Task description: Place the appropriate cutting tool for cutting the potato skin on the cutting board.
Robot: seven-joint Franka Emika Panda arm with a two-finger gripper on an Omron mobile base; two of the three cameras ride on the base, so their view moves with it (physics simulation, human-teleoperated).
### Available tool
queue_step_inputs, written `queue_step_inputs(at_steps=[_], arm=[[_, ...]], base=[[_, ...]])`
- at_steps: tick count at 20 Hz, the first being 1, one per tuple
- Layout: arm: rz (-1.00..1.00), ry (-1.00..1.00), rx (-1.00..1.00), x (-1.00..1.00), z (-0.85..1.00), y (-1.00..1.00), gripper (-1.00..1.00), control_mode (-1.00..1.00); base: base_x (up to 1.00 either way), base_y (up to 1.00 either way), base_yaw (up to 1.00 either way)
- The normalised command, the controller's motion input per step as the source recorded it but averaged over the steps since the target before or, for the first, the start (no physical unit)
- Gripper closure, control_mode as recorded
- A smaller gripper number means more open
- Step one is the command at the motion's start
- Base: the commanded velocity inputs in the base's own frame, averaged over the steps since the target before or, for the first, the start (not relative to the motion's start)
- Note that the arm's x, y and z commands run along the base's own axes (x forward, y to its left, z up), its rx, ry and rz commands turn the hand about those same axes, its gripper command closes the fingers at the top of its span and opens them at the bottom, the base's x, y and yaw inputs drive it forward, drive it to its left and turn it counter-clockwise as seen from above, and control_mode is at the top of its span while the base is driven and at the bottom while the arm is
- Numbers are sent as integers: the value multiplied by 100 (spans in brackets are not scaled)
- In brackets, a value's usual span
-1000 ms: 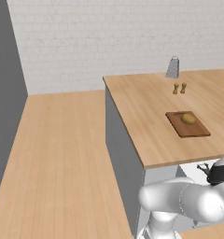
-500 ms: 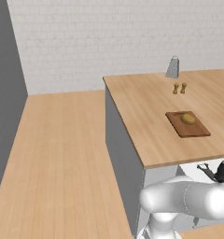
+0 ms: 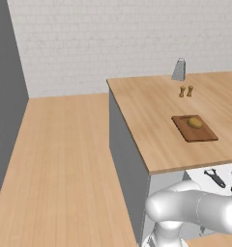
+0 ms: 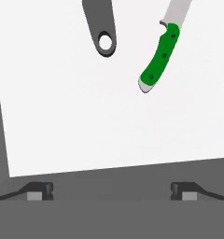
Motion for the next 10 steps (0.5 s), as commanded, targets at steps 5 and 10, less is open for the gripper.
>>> queue_step_inputs(at_steps=[5,10], arm=[[0,0,-2,3,-16,0,-100,-100],[3,0,-2,0,-19,0,-100,-100]], base=[[0,0,0],[0,0,0]])
